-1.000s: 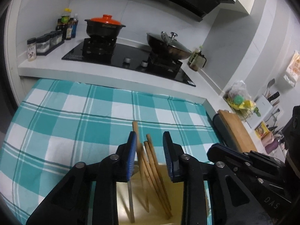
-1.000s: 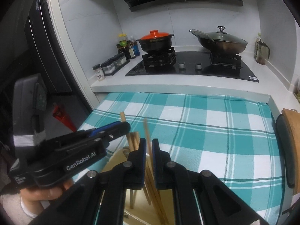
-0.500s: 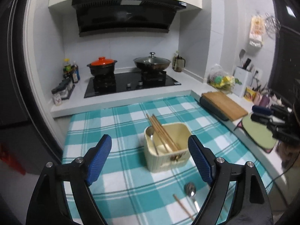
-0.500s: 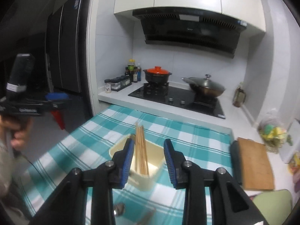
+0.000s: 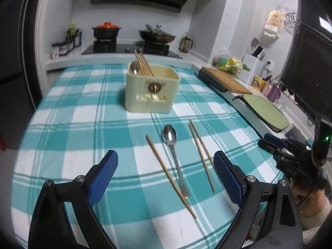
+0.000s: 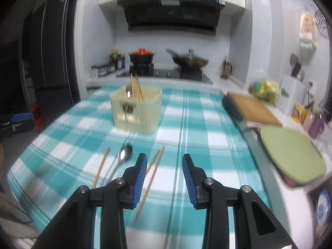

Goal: Organize utensils
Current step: 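Move both open tools back over the remaining utensils on the cloth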

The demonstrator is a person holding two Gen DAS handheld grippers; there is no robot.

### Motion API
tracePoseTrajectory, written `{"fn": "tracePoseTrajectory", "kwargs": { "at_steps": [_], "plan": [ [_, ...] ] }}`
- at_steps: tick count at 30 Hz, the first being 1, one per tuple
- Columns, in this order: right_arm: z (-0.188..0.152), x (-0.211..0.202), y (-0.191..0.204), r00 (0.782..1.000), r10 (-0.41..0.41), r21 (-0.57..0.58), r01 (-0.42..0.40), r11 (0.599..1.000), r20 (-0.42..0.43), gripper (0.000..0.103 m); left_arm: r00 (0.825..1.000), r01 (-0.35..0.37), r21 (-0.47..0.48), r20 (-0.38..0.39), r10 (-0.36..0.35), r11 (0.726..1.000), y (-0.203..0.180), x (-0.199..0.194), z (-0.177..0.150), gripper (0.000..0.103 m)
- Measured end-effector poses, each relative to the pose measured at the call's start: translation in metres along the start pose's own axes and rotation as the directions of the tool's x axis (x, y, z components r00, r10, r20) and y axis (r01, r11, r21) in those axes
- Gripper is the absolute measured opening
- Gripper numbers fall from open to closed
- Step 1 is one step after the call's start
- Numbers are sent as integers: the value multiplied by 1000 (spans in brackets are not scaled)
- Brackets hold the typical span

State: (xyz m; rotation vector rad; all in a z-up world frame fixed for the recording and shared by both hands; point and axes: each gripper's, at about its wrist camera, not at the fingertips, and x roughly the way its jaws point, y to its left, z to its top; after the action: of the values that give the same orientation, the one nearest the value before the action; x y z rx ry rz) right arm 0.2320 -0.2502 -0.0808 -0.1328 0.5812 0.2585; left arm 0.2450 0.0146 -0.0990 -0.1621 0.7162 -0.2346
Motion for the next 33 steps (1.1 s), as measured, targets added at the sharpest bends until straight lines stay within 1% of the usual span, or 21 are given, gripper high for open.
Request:
{"fn": "tracePoseTrajectory", "kwargs": {
  "at_steps": [3,5,7,8,12,17,22,30,33],
  "plan": [
    [-39,10,8,998,15,6,-14,1000,-65,36,998,-30,-10,-61,29,1000,-2,19,-26,94],
    [-61,12,13,996,-11,-5,10,1000,-85,36,995,-35,-37,-97,31,999,1,29,-37,94],
    [-72,16,14,995,-25,3,25,1000,-96,36,992,-41,-63,-123,33,997,6,36,-45,94],
    [-77,18,14,994,-19,20,21,1000,-104,36,990,-48,-72,-138,38,996,8,40,-47,94],
    [-83,27,19,993,8,44,-2,999,-121,36,987,-88,-70,-144,77,994,11,44,-52,94],
    [-81,35,27,994,14,29,-11,1000,-112,36,984,-96,-90,-158,81,991,12,50,-55,94],
    [-85,44,21,990,23,59,-15,998,-137,36,980,-108,-88,-178,91,990,9,59,-58,94],
    [-85,53,10,987,20,102,-4,995,-160,36,979,-121,-116,-179,99,986,15,81,-44,94],
    [-83,56,9,986,24,109,-6,994,-163,36,978,-126,-111,-178,105,986,15,92,-37,94]
  ]
}}
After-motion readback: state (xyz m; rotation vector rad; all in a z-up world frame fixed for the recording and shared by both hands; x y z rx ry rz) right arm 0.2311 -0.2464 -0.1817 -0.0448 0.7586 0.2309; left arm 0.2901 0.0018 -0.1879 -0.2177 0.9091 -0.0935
